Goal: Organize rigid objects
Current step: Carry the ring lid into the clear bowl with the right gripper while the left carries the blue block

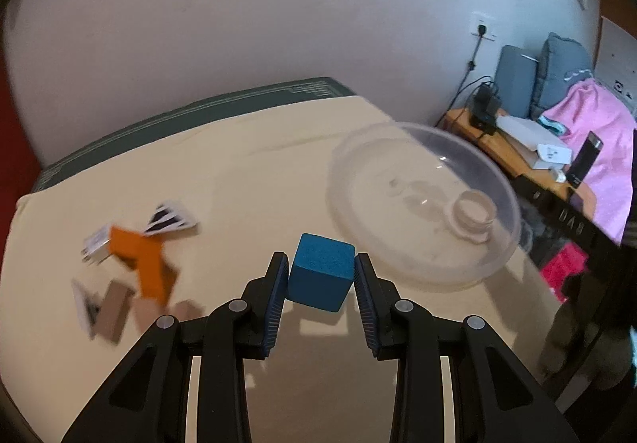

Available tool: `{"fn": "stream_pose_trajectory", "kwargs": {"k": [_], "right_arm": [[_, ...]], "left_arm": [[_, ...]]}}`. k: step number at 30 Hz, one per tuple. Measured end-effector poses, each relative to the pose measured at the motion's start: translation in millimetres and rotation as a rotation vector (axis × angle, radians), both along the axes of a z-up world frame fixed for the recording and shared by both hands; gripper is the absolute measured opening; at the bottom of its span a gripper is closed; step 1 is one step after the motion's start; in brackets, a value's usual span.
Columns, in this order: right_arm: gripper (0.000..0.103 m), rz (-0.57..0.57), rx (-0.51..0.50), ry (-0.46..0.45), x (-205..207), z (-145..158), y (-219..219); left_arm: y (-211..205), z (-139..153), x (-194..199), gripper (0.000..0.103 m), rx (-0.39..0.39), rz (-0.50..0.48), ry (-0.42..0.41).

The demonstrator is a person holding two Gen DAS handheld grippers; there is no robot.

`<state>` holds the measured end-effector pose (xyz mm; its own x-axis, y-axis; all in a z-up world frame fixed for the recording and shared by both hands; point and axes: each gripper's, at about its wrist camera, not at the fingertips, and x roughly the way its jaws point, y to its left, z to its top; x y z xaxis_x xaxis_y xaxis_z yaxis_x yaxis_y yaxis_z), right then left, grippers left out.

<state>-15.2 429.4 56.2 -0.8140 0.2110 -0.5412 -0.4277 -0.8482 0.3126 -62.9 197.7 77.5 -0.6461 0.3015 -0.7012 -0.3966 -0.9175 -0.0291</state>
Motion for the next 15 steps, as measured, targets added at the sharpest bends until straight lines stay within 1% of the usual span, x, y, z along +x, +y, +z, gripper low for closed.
{"fn": "stream_pose_trajectory", "kwargs": {"k": [6, 15], "right_arm": [[0.069, -0.003, -0.004, 0.002, 1.9, -1.2, 0.9], [0.071, -0.026, -0.015, 0.014, 6.4, -0.7, 4.0]], "left_arm": [[28.8, 2.1, -10.8, 0.035, 0.03, -0.042, -0.016], [63.3, 3.1, -21.9, 0.035, 0.042, -0.088, -0.009]]}}
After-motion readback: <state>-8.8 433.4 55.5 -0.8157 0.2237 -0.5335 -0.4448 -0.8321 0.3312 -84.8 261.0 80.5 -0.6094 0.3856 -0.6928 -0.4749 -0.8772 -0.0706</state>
